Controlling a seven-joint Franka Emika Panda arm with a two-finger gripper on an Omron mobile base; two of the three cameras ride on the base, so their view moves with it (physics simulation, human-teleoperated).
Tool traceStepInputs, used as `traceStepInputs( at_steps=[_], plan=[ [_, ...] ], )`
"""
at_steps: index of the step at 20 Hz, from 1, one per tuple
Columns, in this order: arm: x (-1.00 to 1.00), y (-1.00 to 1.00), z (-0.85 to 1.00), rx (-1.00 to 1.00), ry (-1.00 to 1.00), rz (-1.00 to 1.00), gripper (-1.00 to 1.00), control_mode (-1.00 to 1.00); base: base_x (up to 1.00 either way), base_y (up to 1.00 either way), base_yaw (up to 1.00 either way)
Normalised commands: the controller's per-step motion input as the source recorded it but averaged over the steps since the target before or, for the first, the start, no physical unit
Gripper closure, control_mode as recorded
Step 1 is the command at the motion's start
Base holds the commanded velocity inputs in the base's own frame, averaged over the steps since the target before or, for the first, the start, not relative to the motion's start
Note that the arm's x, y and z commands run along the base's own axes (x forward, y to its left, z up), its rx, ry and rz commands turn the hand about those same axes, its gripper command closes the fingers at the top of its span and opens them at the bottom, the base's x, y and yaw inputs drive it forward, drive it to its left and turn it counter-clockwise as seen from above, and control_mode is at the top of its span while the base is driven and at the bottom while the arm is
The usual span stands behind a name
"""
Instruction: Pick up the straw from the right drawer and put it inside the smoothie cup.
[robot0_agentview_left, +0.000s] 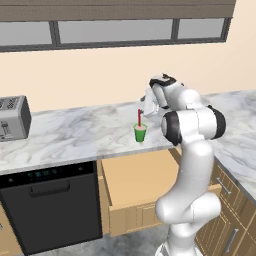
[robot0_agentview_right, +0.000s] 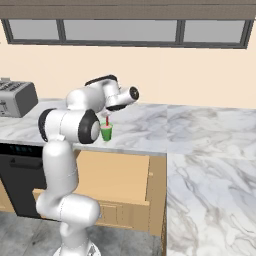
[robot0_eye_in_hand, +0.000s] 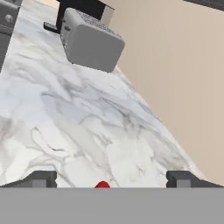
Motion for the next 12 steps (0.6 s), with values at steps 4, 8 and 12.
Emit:
traceStepInputs(
  at_steps=[4,8,12],
  plan=[
    [-0.6,-0.01,0.28,-0.11,0.16,-0.03,-1.0,-1.0,0.0,0.0,0.0],
    [-0.91,-0.08,0.12,-0.1,0.06,-0.09,-1.0,-1.0,0.0,0.0,0.0],
    [-1.0,-0.01,0.0,-0.1,0.02,-0.13,-1.0,-1.0,0.0,0.0,0.0]
  ],
)
